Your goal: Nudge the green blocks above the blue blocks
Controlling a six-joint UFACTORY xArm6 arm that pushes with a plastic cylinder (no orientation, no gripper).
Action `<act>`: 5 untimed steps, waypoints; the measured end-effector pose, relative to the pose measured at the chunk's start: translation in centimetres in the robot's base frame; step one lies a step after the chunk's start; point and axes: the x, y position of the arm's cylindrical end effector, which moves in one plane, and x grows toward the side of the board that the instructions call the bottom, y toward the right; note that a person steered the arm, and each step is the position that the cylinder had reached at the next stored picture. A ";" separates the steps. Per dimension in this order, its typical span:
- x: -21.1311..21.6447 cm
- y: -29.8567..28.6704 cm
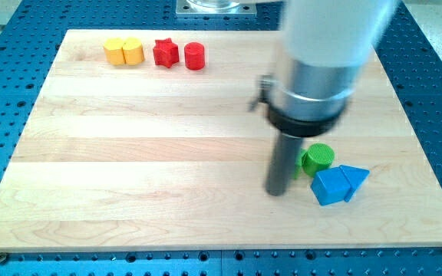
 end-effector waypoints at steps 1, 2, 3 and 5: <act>-2.9 -2.9; -3.1 3.4; -3.7 7.4; -8.0 9.0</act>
